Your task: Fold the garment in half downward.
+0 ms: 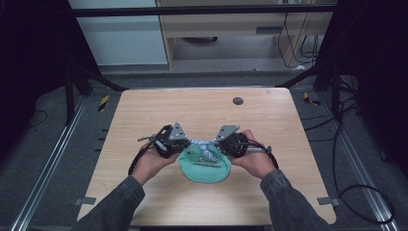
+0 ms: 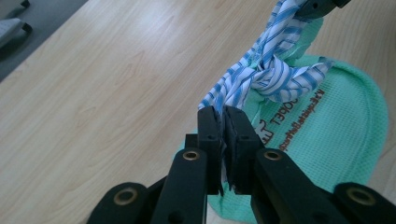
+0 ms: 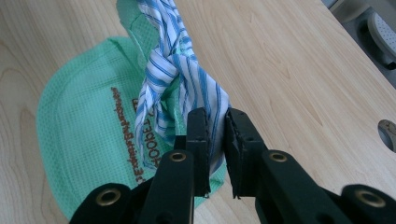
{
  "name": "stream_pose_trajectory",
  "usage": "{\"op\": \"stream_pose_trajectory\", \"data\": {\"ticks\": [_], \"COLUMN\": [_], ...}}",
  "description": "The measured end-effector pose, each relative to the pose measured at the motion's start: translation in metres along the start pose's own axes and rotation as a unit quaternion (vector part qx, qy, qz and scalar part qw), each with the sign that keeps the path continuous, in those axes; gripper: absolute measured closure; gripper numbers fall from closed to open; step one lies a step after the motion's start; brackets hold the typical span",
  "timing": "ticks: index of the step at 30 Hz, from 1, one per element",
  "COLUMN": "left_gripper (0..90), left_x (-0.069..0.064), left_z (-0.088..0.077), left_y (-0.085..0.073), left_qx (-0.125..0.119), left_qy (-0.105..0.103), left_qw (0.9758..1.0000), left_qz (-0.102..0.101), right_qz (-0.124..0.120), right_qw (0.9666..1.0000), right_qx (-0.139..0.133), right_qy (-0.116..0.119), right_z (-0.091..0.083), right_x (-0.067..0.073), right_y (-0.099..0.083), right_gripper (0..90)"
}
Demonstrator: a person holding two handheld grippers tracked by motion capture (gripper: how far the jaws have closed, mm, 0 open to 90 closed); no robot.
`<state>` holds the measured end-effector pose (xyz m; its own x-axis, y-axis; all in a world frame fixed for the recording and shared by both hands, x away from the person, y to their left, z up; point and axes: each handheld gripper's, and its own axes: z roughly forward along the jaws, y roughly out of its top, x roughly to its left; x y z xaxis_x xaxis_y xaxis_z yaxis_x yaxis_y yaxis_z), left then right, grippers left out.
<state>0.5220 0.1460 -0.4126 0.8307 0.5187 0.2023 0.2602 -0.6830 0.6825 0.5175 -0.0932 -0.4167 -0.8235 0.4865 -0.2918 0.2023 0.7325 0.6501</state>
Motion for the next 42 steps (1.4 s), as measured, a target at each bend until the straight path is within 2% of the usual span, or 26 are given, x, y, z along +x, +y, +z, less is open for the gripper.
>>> {"op": "stream_pose_trajectory", "data": {"ticks": [10, 19, 25, 33, 37, 42], "left_gripper": [85.5, 84.6, 84.7, 85.5, 85.4, 85.4], "left_x": [-0.008, -0.013, -0.016, -0.019, -0.021, -0.021], "left_z": [0.002, 0.006, 0.007, 0.007, 0.007, 0.006], "left_y": [-0.011, -0.018, -0.021, -0.023, -0.024, -0.024], "left_qx": [-0.002, 0.000, 0.003, 0.001, -0.001, -0.004], "left_qy": [-0.007, -0.013, -0.017, -0.021, -0.022, -0.024], "left_qw": [1.0000, 0.9998, 0.9998, 0.9997, 0.9997, 0.9997], "left_qz": [-0.006, -0.016, -0.013, -0.013, -0.013, -0.011], "right_qz": [-0.012, -0.010, -0.007, -0.004, 0.006, 0.016], "right_qw": [0.9999, 0.9999, 0.9999, 0.9998, 0.9997, 0.9995], "right_qx": [0.006, 0.009, 0.009, 0.014, 0.015, 0.020], "right_qy": [0.000, 0.005, 0.009, 0.017, 0.019, 0.017], "right_z": [-0.001, -0.002, -0.001, 0.001, 0.001, 0.004], "right_x": [0.009, 0.014, 0.016, 0.021, 0.023, 0.023], "right_y": [-0.003, -0.007, -0.010, -0.013, -0.012, -0.013], "right_gripper": [79.2, 78.8, 78.5, 72.8, 63.5, 59.2]}}
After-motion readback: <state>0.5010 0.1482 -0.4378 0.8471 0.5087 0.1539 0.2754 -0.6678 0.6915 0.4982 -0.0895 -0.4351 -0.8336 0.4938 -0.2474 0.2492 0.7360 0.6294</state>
